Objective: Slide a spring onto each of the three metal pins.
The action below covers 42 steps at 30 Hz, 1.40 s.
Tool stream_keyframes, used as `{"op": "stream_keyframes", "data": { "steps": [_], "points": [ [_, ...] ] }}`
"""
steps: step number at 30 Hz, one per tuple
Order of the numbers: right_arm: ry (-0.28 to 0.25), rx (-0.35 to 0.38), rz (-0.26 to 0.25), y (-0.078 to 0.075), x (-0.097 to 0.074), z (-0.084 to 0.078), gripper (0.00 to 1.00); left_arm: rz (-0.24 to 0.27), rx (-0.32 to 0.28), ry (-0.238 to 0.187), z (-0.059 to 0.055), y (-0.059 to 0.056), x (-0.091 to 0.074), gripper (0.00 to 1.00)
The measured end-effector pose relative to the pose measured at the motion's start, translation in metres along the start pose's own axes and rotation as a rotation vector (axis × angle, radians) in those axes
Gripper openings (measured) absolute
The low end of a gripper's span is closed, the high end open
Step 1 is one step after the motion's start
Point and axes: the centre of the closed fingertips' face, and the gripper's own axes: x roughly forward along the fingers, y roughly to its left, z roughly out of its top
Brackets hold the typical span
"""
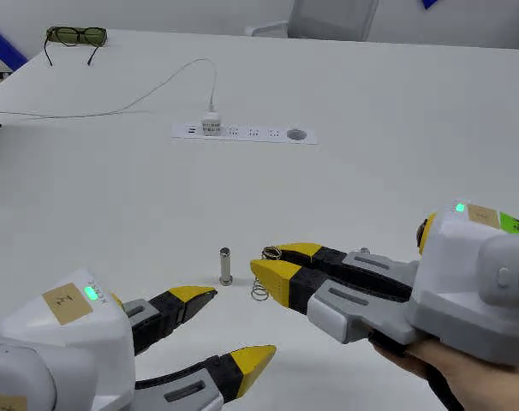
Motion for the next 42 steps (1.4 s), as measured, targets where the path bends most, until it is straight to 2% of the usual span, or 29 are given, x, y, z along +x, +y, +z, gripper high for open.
{"op": "stream_keyframes", "data": {
  "steps": [5,14,28,42],
  "points": [
    [0.013,-0.073,-0.012,-0.005,0.008,0.001,0.11,0.020,-0.017,0.005,-0.003,0.005,-0.002,0.54],
    [0.009,-0.105,-0.030,-0.016,0.023,0.004,0.11,0.039,-0.035,0.004,-0.005,0.009,-0.003,0.63],
    [-0.029,-0.073,-0.068,-0.040,0.051,0.002,0.11,0.062,-0.041,0.012,-0.008,0.013,0.000,0.72],
    [-0.008,-0.071,-0.089,-0.051,0.071,-0.013,0.11,0.069,-0.052,0.032,-0.014,0.016,0.002,0.79]
  ]
}}
